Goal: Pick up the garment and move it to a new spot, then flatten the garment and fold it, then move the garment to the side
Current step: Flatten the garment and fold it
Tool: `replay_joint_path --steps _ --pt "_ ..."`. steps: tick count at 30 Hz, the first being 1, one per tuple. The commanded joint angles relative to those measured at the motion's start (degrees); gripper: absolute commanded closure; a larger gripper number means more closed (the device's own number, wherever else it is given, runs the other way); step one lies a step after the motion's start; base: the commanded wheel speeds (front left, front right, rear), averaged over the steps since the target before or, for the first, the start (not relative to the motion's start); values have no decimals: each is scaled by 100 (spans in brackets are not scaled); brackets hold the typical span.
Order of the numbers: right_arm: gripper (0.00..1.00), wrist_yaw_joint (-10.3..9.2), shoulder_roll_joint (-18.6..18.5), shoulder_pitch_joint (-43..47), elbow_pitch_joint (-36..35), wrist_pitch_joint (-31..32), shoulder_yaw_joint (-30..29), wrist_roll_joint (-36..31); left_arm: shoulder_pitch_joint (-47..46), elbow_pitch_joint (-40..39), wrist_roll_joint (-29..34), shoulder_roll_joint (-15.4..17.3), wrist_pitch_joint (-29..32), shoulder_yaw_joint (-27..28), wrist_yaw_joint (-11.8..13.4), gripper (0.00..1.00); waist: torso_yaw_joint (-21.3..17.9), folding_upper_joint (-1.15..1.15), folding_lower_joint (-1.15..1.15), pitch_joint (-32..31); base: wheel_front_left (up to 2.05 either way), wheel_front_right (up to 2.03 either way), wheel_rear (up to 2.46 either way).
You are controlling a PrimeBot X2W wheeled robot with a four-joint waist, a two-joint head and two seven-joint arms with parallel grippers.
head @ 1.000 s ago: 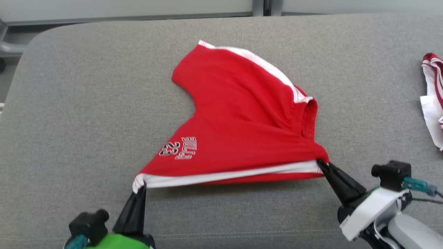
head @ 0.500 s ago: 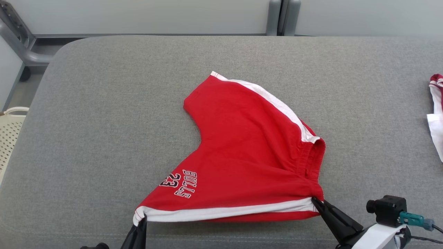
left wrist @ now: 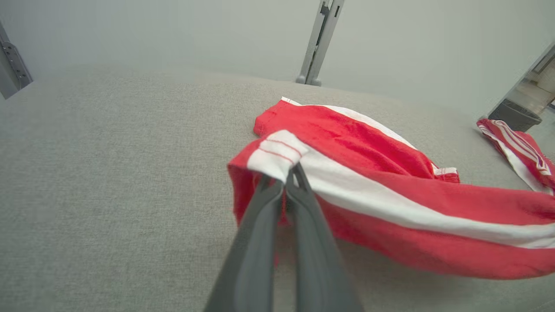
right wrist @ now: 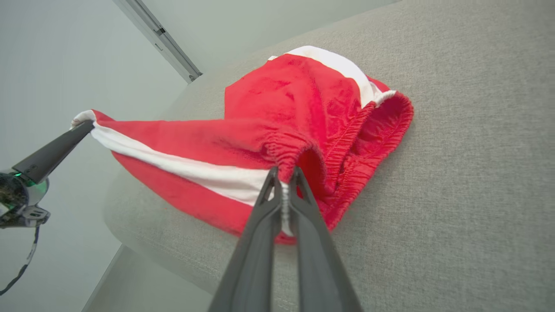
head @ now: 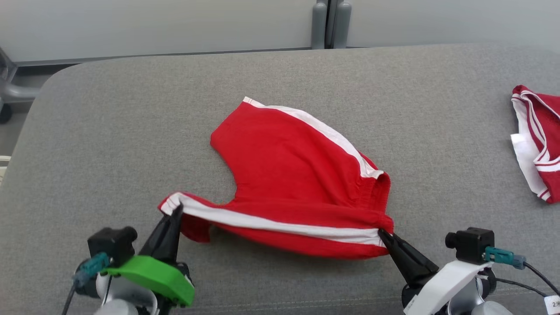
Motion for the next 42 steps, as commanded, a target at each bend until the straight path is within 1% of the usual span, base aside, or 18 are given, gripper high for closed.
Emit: replay_joint_path --steps 1,9,15,22,28,34,41,42 --pt "100 -2 101 -130 92 -24 -59 -59 -356 182 37 -9 59 26 -99 100 -122 0 0 92 0 0 0" --pt "100 -2 737 -703 503 -23 -355 -185 -2109 1536 206 -120 551 -81 -584 100 -580 0 0 565 0 0 0" --pt "100 -2 1164 -1116 697 -44 -605 -305 -3328 2597 339 -355 801 -197 -881 100 -915 0 0 1069 0 0 0" --pt "100 -2 1476 -1698 967 -5 -733 -370 -4449 3872 516 -679 833 -351 -1147 100 -1194 0 0 1577 0 0 0" --pt "100 -2 1639 -2129 1310 -112 -722 -265 -5143 4817 611 -949 753 -446 -1301 100 -1293 0 0 1858 0 0 0" --pt "100 -2 1728 -2458 1671 -260 -593 -166 -5631 5556 645 -1078 670 -485 -1363 100 -1366 0 0 1982 0 0 0" --pt "100 -2 1759 -2687 2000 -411 -386 -53 -6008 6166 711 -1164 630 -587 -1426 100 -1433 0 0 2015 0 0 0" --pt "100 -2 1761 -2717 2051 -427 -359 -39 -6049 6245 704 -1180 643 -592 -1418 88 -1439 0 0 2017 0 0 0"
